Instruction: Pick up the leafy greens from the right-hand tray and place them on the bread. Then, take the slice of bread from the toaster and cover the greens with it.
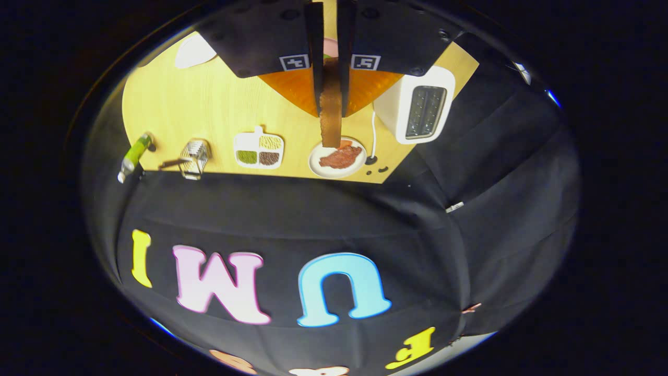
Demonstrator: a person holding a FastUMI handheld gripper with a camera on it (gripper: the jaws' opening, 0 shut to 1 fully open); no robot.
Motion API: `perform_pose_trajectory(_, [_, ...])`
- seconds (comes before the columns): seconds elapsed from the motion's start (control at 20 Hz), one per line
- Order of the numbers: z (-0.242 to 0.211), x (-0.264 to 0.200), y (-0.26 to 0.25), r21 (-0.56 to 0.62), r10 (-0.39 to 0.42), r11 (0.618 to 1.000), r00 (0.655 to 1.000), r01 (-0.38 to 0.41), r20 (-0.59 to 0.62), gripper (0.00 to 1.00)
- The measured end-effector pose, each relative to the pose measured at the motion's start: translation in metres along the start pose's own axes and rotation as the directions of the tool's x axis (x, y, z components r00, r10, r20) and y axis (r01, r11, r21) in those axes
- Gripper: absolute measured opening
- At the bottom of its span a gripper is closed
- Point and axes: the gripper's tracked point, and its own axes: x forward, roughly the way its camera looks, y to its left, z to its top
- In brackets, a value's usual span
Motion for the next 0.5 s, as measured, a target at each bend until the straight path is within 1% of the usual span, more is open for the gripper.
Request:
perform_pose_trajectory(0.1, [-0.023,0.012,-0.012,0.067,-0.018,0.998,1.0,0.019,-0.015,0.14])
perform_pose_trajectory(0.25, [-0.053,0.032,-0.017,0.125,-0.032,0.991,0.999,0.037,-0.042,0.14])
perform_pose_trajectory(0.4, [-0.074,0.049,-0.009,0.155,-0.018,0.987,0.998,0.028,-0.062,0.14])
perform_pose_trajectory(0.5, [-0.081,0.062,-0.003,0.205,-0.003,0.979,0.998,0.014,-0.056,0.15])
